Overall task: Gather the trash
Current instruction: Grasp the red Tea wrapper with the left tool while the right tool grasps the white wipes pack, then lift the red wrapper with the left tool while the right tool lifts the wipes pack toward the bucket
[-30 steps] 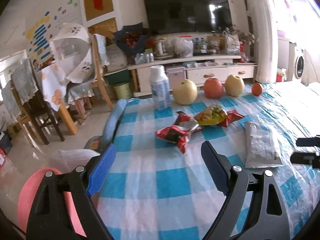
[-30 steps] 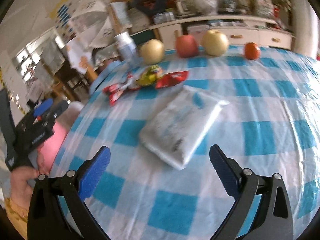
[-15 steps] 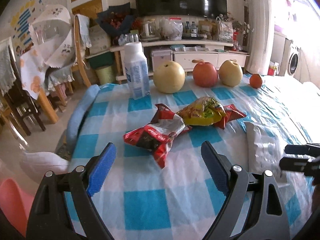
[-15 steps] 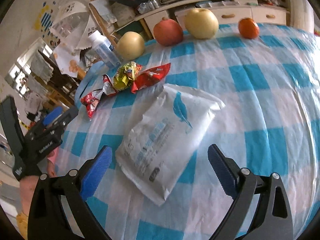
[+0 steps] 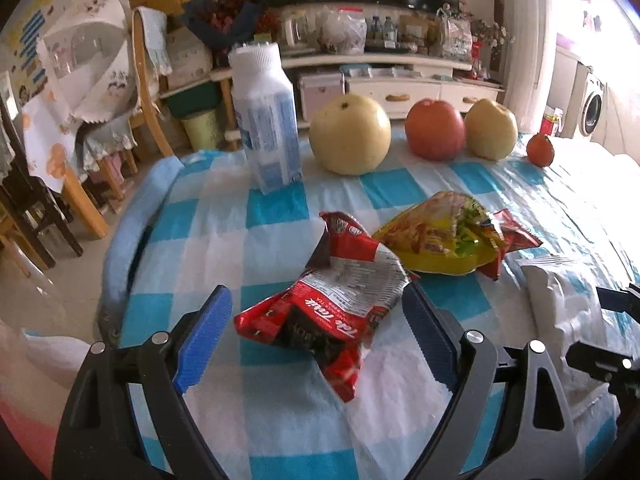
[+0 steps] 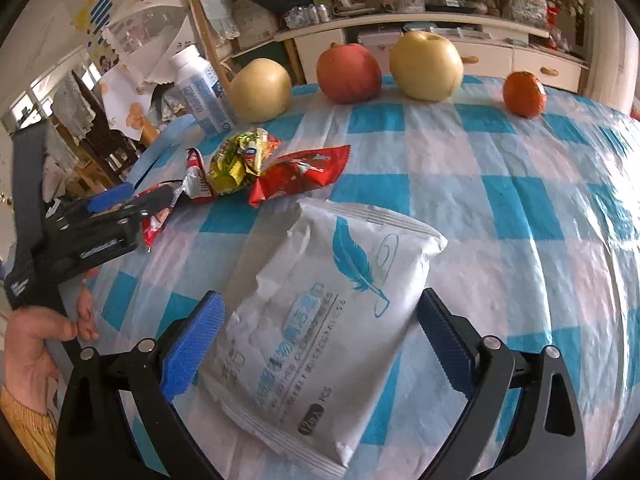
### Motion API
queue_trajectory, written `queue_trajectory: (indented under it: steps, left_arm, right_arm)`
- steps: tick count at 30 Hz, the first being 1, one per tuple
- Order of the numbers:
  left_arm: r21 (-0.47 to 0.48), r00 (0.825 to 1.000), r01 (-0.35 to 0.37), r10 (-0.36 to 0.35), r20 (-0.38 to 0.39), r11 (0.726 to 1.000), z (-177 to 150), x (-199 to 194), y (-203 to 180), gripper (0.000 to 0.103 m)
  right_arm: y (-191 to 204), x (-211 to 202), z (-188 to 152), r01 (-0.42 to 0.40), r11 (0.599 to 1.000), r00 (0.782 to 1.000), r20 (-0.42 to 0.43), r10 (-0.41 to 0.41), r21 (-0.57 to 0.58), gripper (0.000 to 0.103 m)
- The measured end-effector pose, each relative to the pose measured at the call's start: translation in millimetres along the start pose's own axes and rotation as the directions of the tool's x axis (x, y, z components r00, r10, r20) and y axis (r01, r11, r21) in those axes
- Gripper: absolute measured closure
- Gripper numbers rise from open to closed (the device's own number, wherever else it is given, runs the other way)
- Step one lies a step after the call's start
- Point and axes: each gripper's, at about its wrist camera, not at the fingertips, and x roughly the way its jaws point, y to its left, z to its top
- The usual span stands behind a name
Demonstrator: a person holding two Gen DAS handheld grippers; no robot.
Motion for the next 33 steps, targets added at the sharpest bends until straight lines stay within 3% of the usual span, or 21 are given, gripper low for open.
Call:
queue_trajectory:
  steps: [9,18,27,33]
  left_arm:
    - [-0.007,0.999,0.038,-0.038,-0.014,0.999,3,13,0,0.016]
    - [-0.012,0.996,0.074,-0.074,-0.039,0.997,2,16,-1,0.017]
    - [-0.043,0.996,0.069,-0.071,-0.051,0.997,3,19,-7,0.038]
    - [-0.084,0.995,0.078,-0.082,-0.05,0.993,-2,13,-8,0.041]
  right_arm:
    - [24,9,-3,0.037,0.987,0.999,-0.013,-0.04,-0.154,0.007]
    - [27,9,-5,0.016,0.981,1.0,-0.012,-0.019,-0.192,0.013]
    - [28,9,-6,0.026,0.979,1.0,-0.006,-0.027,-0.202,0.019]
    - [26,5,-7,0.013,0.975,1.0,-0.014,-0.016,-0.221,0.022]
